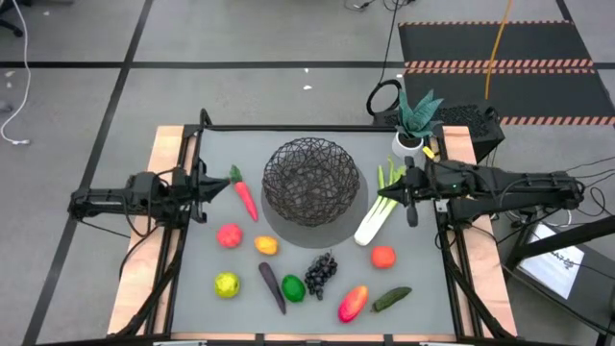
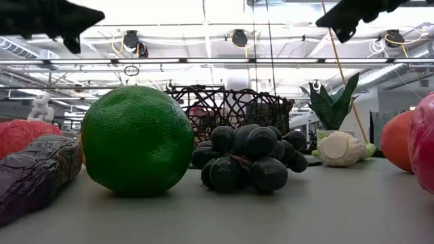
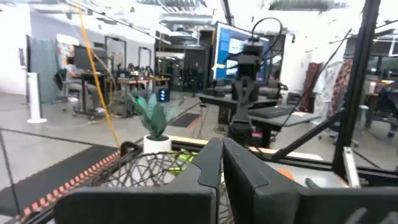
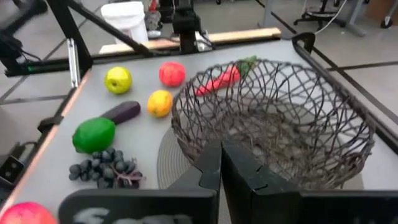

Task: Build produce basket
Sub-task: Put the celery into the black woven basket

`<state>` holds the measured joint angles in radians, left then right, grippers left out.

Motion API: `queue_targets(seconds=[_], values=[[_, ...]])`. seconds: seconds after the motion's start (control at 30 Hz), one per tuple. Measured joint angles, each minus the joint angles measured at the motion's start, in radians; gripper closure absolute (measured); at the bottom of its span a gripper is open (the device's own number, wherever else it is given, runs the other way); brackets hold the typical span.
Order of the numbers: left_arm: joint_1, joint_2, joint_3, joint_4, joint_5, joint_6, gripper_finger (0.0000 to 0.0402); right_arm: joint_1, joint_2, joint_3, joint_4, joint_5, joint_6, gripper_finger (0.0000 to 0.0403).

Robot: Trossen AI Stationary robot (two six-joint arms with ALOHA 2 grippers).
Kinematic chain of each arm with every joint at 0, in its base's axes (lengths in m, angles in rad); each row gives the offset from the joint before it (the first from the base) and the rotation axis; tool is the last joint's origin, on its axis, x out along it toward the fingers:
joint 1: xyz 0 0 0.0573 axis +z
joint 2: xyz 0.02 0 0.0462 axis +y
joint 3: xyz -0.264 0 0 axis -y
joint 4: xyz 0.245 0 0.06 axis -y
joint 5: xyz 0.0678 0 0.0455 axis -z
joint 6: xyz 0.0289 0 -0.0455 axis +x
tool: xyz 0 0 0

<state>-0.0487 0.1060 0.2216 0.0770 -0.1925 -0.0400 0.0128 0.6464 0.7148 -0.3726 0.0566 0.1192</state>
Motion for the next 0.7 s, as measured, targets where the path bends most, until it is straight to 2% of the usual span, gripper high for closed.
queue_targets(seconds=[0.3,0.47,0.7], values=[[-0.059,0.300,0.199,-0.002,-0.003,0.074,0.0382,0.000,0.000,-0.077,0.028,0.000,0.062,0.0399],[-0.065,0.500,0.325,-0.001,-0.066,0.118,0.0382,0.000,0.001,-0.102,0.032,0.008,0.124,0.0399],[-0.065,0.763,0.495,-0.013,-0.073,0.123,0.0382,0.000,0.001,-0.151,0.032,0.104,0.158,0.0399]])
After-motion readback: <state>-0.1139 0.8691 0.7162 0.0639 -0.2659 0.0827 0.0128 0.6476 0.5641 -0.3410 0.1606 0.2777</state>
